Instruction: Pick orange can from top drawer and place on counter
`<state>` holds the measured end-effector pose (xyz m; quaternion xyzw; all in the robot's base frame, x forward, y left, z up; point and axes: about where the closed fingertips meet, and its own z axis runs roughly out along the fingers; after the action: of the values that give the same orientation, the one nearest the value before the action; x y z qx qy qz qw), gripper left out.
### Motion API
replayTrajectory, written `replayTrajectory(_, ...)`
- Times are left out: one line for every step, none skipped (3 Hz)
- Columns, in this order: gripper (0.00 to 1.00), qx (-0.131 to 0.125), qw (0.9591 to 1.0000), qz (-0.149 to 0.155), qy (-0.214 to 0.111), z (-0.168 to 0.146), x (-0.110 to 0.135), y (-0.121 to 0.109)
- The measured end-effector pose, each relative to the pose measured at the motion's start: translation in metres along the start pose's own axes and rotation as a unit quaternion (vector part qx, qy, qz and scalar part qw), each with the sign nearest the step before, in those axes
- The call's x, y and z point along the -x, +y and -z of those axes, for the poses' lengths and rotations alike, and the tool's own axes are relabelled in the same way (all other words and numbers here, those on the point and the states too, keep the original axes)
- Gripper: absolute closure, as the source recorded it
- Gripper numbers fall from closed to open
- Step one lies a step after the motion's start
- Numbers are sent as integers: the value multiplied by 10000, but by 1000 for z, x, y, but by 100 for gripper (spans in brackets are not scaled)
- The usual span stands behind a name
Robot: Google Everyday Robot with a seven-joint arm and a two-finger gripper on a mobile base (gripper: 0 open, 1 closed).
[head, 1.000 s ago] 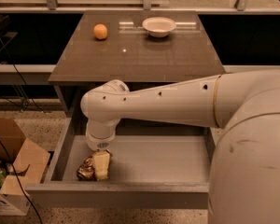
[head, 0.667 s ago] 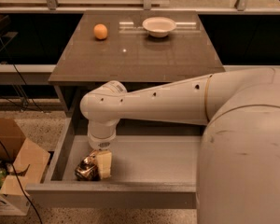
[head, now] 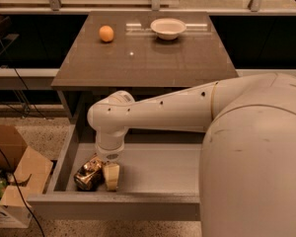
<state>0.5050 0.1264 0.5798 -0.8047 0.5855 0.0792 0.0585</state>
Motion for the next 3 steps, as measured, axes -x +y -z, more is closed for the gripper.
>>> replayTrajectory(72,0,10000,0,0,10,2,0)
replayTrajectory(95,0,10000,0,0,17,3,0)
replayTrajectory(100,-125,9997,173,-104,27,20,12)
